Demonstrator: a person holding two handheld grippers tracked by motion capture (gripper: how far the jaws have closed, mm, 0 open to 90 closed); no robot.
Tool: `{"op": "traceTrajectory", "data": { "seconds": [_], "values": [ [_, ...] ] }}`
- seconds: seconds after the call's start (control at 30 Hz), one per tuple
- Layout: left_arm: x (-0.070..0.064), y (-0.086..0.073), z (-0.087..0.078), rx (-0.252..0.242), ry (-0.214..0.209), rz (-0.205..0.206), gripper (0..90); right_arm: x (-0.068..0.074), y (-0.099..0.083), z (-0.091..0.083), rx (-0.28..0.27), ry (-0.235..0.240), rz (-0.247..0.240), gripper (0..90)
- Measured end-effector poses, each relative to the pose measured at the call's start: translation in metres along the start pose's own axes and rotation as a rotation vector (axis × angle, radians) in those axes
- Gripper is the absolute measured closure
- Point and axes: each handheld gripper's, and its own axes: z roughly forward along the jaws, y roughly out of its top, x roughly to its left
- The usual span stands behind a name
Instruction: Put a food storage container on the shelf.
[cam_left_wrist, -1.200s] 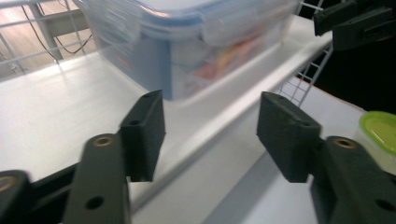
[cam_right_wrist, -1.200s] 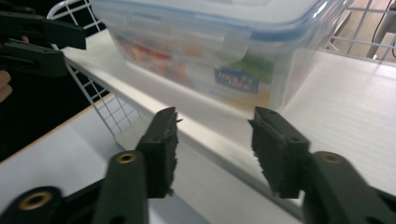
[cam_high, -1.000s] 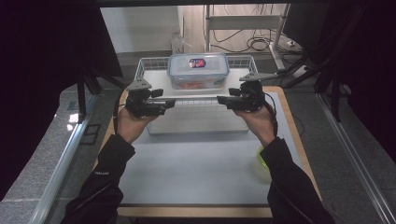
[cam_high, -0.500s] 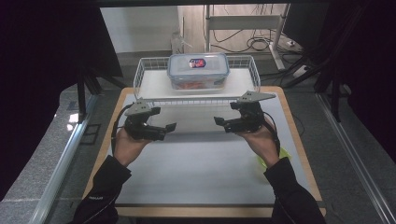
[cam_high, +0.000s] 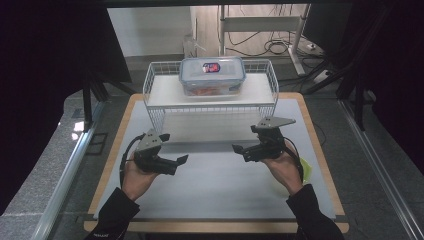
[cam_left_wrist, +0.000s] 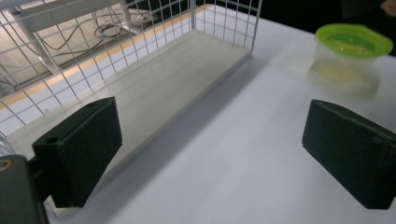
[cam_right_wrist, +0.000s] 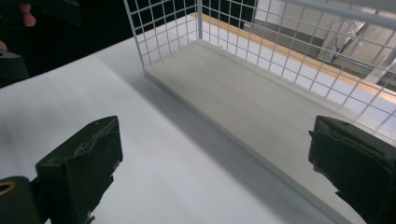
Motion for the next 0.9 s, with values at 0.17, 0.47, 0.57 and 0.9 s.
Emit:
{"op": "traceTrajectory", "data": {
  "seconds": [0.17,0.47,0.57,0.9],
  "values": [
    [-0.01,-0.016,-0.002,-0.008,-0.008,0.018,3.5,0.005,-0.012,-0.006,0.001,0.0,0.001,1.5],
    [-0.019,-0.045,-0.005,0.0,-0.018,-0.001,1.6,0.016,-0.047,-0.01,0.007,0.025,0.022,0.5],
    [-0.024,-0.058,-0.008,0.016,-0.023,0.003,0.3,0.022,-0.054,-0.012,0.004,0.025,0.017,0.5],
    [-0.032,-0.086,-0.016,0.071,0.032,0.033,0.0,0.036,-0.083,-0.011,0.083,0.009,0.005,0.9]
  ]
}}
